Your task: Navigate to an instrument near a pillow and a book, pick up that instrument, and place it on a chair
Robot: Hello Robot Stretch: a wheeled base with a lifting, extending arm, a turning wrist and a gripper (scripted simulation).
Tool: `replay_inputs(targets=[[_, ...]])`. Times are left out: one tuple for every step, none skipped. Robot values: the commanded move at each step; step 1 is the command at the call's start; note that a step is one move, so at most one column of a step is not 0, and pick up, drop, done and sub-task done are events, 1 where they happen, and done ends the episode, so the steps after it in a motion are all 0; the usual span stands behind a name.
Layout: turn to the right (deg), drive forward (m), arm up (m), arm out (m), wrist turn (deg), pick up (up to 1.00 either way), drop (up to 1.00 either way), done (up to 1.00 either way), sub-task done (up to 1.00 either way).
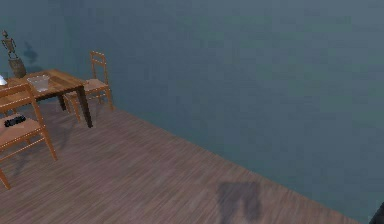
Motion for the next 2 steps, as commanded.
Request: replay_inputs(targets=[[0.0, 0.0, 0.0, 0.0, 33.0, 0.0, 0.0, 0.0, 0.0], [0.0, 0.0, -0.3, 0.0, 0.0, 0.0, 0.0, 0.0, 0.0]])
